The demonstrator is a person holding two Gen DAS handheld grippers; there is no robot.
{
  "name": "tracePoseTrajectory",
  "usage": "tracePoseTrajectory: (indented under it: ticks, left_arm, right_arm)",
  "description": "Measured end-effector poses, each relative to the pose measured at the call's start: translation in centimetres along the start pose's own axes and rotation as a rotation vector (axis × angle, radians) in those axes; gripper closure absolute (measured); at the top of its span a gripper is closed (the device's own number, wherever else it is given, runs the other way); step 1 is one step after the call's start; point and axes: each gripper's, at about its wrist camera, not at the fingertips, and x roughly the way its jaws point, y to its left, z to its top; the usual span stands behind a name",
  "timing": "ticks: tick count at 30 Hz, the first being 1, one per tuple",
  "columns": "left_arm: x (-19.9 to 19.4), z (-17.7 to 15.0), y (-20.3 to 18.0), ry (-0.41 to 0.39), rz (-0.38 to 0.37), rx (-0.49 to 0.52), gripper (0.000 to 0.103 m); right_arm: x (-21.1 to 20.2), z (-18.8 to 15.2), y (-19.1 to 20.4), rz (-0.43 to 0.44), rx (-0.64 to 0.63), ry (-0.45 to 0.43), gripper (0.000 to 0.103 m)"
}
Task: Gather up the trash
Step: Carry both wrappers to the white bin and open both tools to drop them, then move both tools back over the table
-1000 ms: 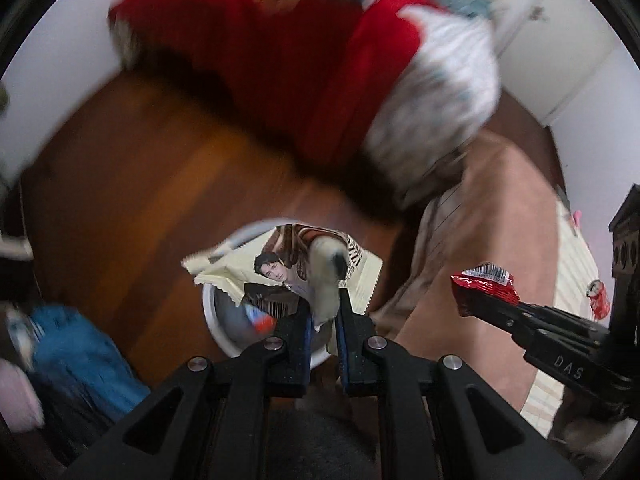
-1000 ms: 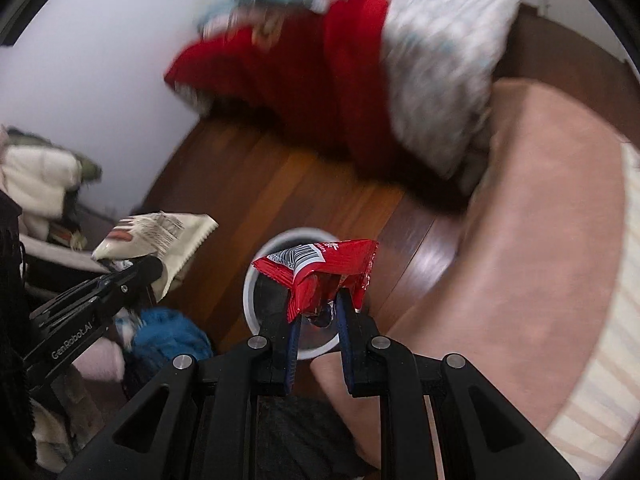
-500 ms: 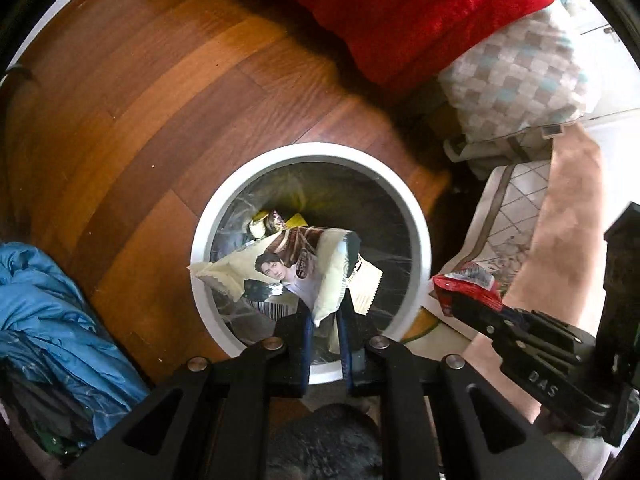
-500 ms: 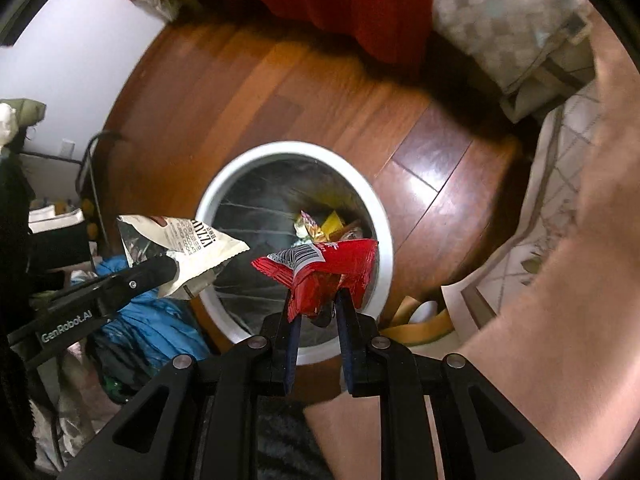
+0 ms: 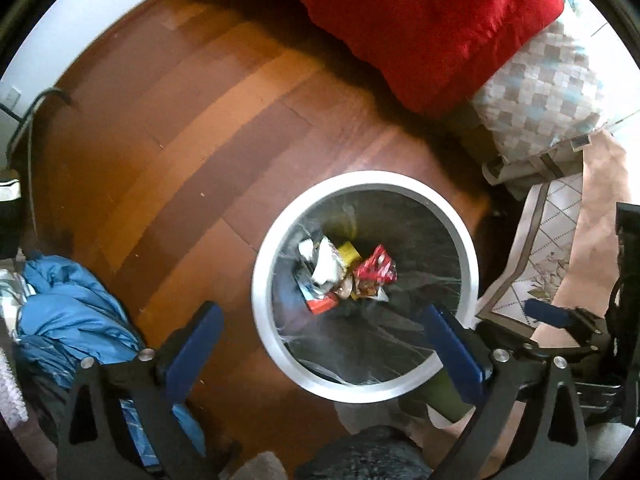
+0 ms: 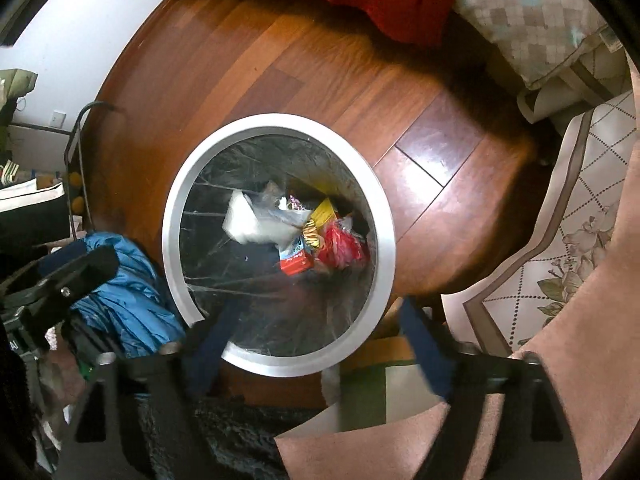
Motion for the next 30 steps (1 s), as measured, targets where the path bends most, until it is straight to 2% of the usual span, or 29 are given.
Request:
tracePoseTrajectory:
  ticks: [2, 15, 23, 30]
  left_arm:
    - [-0.4, -0.3, 0.1, -0.014, 0.019, 0.000, 0.000]
    - [-3.1, -2.6, 0.3, -0.064, 0.068, -0.015, 0.000]
    - [-7.3, -4.1, -0.7, -0.136, 0.086, 0.014, 0.000]
    - [-12.2, -5.9, -1.9, -0.209, 0.113, 0.046, 0.000]
  right_arm:
    - [-0.5, -0.2, 0.0, -0.024, -0.003, -0.010, 0.000]
    - [-3.9, -1.0, 1.2, -0.141, -0.037, -0.073, 0.000]
    - [-7.8, -2.5, 2.0, -0.137, -0.048, -0.130, 0.000]
    - [-13.7, -5.3, 2.8, -0.095, -0.054, -0.228, 0.000]
